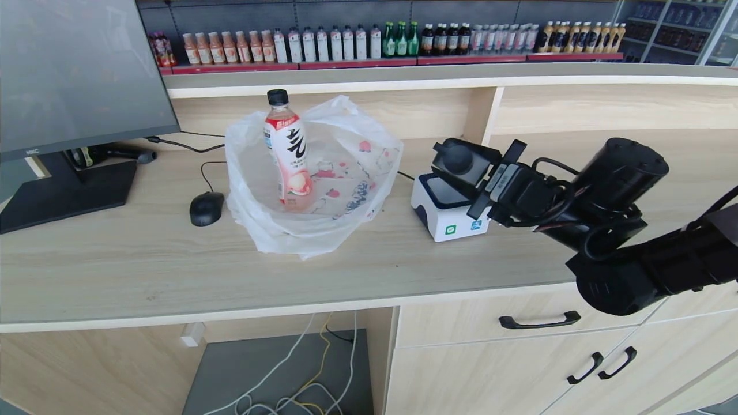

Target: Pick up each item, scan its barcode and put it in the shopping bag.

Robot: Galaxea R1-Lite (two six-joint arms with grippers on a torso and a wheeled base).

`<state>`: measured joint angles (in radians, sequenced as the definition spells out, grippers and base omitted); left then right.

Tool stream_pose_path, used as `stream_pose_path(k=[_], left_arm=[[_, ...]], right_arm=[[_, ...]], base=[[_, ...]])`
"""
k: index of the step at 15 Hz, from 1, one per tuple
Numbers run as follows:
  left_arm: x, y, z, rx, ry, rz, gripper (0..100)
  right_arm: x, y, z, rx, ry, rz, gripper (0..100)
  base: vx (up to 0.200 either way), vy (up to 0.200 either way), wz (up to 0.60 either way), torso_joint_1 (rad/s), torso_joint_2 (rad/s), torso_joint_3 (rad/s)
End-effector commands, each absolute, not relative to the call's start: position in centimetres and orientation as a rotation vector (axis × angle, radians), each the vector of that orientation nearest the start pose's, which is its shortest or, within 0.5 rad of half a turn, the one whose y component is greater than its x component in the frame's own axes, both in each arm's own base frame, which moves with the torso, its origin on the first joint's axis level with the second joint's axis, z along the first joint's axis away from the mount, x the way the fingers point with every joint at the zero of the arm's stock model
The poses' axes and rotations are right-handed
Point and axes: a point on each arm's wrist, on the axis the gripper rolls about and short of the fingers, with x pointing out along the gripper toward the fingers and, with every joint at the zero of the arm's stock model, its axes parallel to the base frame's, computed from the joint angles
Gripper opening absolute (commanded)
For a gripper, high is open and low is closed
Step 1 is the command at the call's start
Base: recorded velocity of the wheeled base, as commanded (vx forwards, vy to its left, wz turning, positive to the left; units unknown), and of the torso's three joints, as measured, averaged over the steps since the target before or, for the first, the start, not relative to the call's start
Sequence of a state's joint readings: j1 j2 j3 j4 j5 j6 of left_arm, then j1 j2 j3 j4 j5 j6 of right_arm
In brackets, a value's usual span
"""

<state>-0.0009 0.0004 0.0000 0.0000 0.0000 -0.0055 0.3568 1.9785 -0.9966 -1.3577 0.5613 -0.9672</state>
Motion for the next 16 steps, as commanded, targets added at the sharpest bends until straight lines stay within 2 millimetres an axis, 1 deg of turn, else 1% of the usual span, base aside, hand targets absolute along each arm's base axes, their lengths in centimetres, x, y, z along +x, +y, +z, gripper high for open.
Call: stream_pose_path(k=[1,3,6,8,13,16], left_arm=[[-2.3,0.0,7.5,-0.006,0.0,0.0,100],[-2.3,0.0,7.5,-0.006,0.0,-0.002,100],[-2.3,0.0,7.5,-0.005,0.0,-0.002,100],[-2.3,0.0,7.5,-0.006,0.0,0.0,100],[-2.3,0.0,7.5,-0.006,0.0,0.0,100],[-2.3,0.0,7.5,-0.006,0.0,-0.002,100]], right_arm=[[35.1,13.7,20.0,-0.93,-0.773,0.655,0],[35.7,14.0,19.2,-0.929,-0.764,0.676,0],[35.9,14.0,18.8,-0.931,-0.756,0.68,0],[36.1,14.1,19.2,-0.932,-0.769,0.669,0],[36.7,13.3,18.6,-0.939,-0.741,0.654,0],[36.7,13.4,18.7,-0.939,-0.744,0.652,0]], base=[[0.0,0.0,0.0,0.0,0.0,0.0],[0.0,0.0,0.0,0.0,0.0,0.0],[0.0,0.0,0.0,0.0,0.0,0.0],[0.0,0.0,0.0,0.0,0.0,0.0],[0.0,0.0,0.0,0.0,0.0,0.0],[0.0,0.0,0.0,0.0,0.0,0.0]])
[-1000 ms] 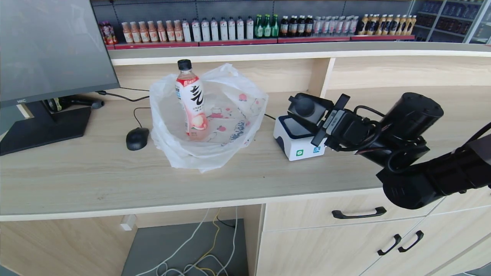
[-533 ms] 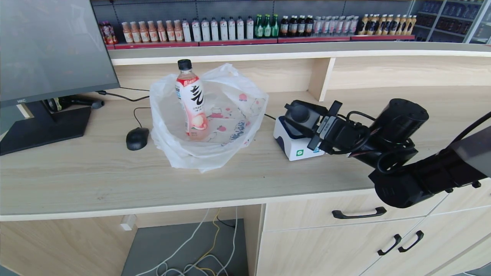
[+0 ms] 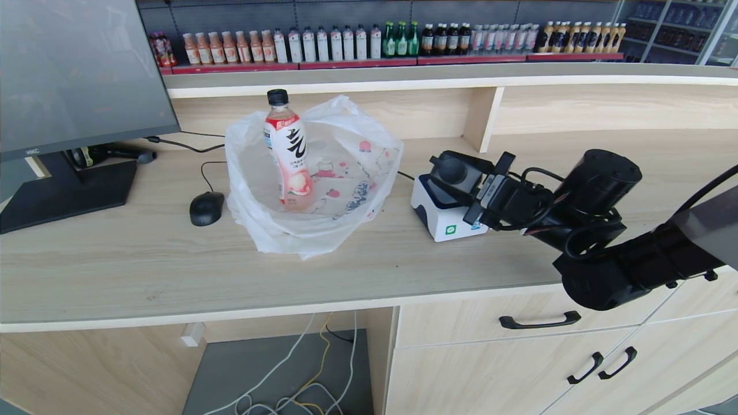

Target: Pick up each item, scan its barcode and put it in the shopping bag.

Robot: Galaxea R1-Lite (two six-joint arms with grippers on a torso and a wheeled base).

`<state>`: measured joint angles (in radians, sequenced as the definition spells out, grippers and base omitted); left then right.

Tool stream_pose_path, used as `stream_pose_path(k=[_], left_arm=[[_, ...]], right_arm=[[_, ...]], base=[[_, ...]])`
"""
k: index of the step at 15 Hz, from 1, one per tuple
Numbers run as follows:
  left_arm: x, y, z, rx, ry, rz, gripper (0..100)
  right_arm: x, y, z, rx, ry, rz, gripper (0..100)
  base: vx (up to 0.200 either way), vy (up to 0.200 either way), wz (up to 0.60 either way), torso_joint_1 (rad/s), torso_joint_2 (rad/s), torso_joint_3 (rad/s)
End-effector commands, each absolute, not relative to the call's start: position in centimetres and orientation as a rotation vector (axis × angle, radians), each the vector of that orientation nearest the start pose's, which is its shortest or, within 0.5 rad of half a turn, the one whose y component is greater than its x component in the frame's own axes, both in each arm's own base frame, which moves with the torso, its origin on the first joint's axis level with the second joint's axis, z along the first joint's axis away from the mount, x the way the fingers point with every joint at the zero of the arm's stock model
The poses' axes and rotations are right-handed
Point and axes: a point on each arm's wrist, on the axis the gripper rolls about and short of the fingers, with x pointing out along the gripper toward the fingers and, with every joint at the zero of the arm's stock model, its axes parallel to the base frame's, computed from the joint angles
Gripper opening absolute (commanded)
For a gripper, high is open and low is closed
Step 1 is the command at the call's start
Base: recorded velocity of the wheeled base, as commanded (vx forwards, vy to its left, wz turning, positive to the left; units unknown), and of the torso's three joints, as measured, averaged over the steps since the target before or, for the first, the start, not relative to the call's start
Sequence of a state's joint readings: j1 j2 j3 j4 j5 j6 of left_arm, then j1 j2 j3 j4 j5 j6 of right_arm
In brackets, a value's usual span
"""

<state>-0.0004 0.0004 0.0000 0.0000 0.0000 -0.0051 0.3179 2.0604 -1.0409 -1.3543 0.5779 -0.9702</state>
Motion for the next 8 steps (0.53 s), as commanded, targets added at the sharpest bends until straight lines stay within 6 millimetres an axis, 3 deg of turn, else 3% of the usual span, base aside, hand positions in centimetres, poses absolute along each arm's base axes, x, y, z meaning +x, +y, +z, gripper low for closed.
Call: stream_pose_path(k=[1,8], left_arm=[[-2.28,0.0,7.55,-0.006,0.0,-0.002,100],[-2.28,0.0,7.55,-0.005,0.0,0.0,100]], right_arm=[[36.68,13.41,18.67,-0.938,-0.744,0.655,0],[36.44,13.64,18.99,-0.933,-0.753,0.653,0]], base=[[0.0,0.0,0.0,0.0,0.0,0.0],[0.0,0.0,0.0,0.0,0.0,0.0]])
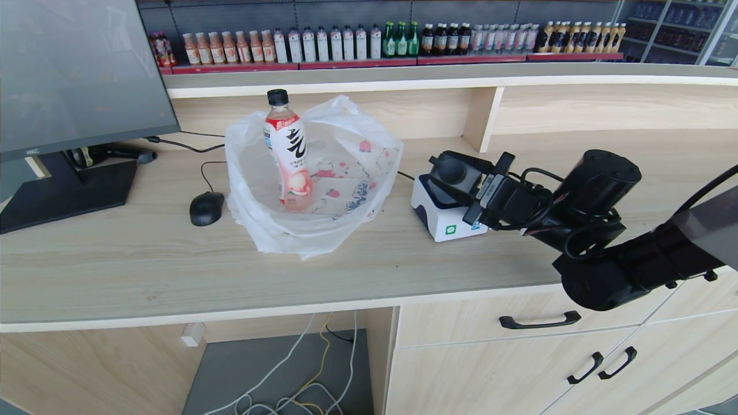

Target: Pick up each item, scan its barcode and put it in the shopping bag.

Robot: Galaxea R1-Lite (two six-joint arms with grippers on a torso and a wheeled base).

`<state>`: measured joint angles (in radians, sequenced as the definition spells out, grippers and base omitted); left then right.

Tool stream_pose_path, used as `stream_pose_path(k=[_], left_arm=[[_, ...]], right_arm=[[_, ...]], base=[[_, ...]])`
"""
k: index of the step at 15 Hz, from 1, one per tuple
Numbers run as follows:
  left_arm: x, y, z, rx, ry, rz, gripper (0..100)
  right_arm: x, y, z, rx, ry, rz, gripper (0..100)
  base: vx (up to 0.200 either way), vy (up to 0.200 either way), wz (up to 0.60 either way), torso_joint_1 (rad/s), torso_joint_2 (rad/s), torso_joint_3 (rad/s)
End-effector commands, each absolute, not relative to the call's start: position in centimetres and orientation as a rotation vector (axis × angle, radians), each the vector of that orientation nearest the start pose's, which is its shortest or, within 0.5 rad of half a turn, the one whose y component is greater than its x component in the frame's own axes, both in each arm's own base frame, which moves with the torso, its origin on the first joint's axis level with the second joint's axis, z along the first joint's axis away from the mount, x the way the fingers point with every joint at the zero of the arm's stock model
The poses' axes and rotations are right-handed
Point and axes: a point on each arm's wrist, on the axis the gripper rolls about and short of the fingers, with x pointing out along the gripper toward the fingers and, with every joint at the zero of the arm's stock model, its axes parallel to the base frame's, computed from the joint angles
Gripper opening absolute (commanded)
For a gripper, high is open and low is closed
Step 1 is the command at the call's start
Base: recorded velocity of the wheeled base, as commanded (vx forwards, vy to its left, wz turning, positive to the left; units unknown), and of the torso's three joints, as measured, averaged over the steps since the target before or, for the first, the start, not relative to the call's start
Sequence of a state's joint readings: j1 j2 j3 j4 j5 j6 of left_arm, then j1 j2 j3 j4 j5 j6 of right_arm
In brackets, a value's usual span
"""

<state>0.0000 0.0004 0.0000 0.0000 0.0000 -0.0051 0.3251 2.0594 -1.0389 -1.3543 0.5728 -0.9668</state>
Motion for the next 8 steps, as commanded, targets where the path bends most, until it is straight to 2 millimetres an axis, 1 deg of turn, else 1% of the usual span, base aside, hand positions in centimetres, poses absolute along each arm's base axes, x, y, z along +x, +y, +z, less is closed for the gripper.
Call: stream_pose_path(k=[1,2,4,8], left_arm=[[-2.3,0.0,7.5,-0.006,0.0,0.0,100],[-2.3,0.0,7.5,-0.006,0.0,0.0,100],[-2.3,0.0,7.5,-0.006,0.0,0.0,100],[-2.3,0.0,7.5,-0.006,0.0,0.0,100]], right_arm=[[36.3,13.6,19.3,-0.931,-0.758,0.649,0],[36.3,13.6,19.2,-0.931,-0.757,0.651,0],[36.0,13.5,19.9,-0.927,-0.77,0.642,0],[35.6,13.3,20.7,-0.917,-0.781,0.635,0]], base=[[0.0,0.0,0.0,0.0,0.0,0.0],[0.0,0.0,0.0,0.0,0.0,0.0],[0.0,0.0,0.0,0.0,0.0,0.0],[0.0,0.0,0.0,0.0,0.0,0.0]])
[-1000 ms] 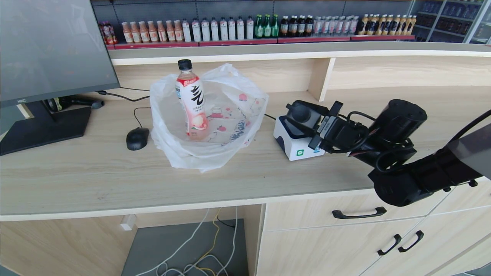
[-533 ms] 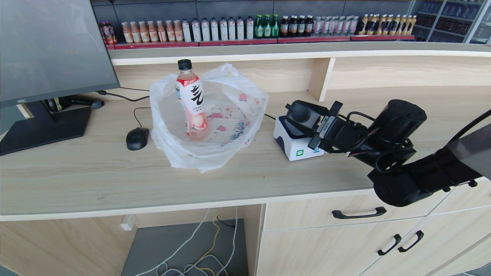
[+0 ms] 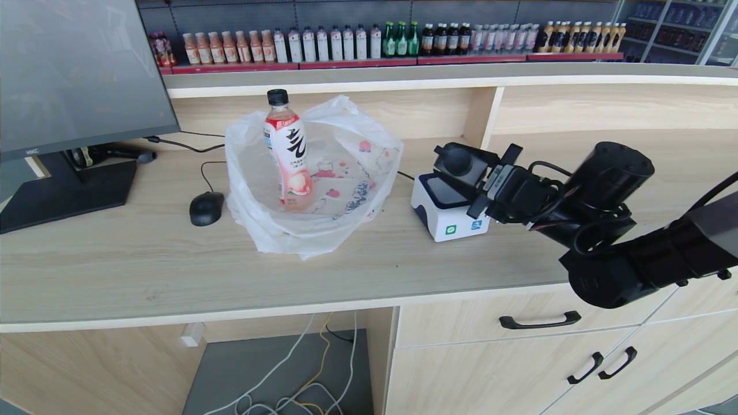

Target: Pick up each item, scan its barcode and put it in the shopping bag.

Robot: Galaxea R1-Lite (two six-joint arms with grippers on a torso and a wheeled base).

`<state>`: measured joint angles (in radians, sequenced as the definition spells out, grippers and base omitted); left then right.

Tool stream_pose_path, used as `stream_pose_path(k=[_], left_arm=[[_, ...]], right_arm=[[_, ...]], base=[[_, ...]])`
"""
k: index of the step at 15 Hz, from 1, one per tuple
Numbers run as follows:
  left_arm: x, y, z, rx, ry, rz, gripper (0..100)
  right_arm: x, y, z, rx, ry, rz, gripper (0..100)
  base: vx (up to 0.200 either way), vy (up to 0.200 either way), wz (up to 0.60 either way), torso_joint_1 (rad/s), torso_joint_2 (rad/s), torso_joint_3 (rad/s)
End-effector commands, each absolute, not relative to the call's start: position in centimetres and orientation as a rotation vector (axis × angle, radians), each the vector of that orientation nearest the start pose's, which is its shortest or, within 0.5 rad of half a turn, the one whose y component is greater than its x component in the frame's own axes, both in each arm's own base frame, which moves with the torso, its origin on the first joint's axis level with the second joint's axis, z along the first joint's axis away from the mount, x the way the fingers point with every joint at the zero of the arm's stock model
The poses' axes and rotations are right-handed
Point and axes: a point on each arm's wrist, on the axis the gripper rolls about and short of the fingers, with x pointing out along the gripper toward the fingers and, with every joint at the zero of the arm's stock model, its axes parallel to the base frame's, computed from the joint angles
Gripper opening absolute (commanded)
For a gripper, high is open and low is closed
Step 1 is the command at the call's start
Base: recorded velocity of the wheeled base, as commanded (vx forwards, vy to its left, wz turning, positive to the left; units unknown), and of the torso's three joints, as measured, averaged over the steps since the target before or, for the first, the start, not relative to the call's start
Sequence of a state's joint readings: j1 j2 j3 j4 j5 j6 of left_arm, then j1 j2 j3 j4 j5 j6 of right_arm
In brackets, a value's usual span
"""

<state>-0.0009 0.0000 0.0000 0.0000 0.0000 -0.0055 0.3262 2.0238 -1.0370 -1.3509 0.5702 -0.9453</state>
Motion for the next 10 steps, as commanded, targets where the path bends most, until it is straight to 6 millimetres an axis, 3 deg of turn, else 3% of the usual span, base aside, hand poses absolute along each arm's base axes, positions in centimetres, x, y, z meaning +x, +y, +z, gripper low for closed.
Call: stream_pose_path(k=[1,5,10], left_arm=[[-2.3,0.0,7.5,-0.006,0.0,-0.002,100],[-2.3,0.0,7.5,-0.006,0.0,-0.002,100],[-2.3,0.0,7.5,-0.005,0.0,0.0,100]], right_arm=[[35.5,13.3,20.9,-0.913,-0.785,0.632,0],[34.4,13.0,21.6,-0.881,-0.775,0.631,0],[32.4,12.3,24.8,-0.742,-0.797,0.621,0]], base=[[0.0,0.0,0.0,0.0,0.0,0.0],[0.0,0.0,0.0,0.0,0.0,0.0],[0.0,0.0,0.0,0.0,0.0,0.0]])
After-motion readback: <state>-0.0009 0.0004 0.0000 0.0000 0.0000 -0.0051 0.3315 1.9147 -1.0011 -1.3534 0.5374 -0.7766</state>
